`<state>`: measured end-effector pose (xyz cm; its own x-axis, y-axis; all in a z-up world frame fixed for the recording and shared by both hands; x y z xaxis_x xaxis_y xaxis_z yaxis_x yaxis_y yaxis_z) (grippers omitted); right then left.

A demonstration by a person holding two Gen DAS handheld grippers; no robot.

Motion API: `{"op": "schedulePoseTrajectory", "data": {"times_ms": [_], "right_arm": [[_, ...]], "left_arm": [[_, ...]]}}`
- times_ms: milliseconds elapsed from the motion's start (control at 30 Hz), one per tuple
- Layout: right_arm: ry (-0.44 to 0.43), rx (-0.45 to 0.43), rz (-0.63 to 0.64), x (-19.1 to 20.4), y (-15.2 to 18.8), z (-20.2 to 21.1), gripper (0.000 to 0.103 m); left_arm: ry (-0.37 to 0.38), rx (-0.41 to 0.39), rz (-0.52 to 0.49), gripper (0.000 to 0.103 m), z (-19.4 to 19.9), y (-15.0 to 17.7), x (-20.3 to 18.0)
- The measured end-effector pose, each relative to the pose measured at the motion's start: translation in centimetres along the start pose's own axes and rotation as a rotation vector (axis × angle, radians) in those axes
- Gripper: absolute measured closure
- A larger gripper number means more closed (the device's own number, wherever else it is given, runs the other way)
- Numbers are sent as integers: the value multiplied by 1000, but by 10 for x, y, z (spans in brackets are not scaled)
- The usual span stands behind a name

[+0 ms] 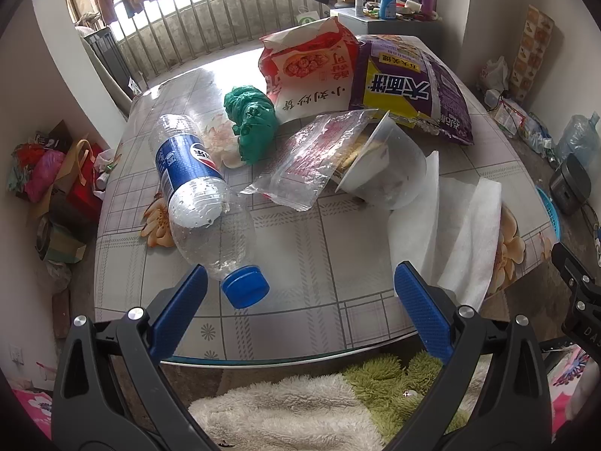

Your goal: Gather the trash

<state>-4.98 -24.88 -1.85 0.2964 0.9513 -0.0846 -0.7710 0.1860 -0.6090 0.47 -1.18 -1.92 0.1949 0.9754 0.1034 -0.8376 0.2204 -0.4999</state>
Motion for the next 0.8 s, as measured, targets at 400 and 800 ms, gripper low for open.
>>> {"op": "schedulePoseTrajectory", "data": {"times_ms": [400, 800], "right_arm": [[10, -4, 6, 0, -2, 2, 6], [11, -4, 8, 1, -2, 2, 6]], "left_arm": [[0, -7, -5, 7, 2, 0, -1], [0, -7, -5, 7, 2, 0, -1]]}}
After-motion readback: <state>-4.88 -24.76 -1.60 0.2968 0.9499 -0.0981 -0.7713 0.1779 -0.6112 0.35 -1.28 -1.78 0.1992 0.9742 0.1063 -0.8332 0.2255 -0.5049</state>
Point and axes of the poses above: each gripper's, at about its wrist camera, not at the fingertips, and z roughly against the way its jaws point, x to its left, y to its underside, the point moved 2 cm from there along -z, roughly the way its jaws point, and after that the axes turned 2 degrees about x, right-handed, at the moved point
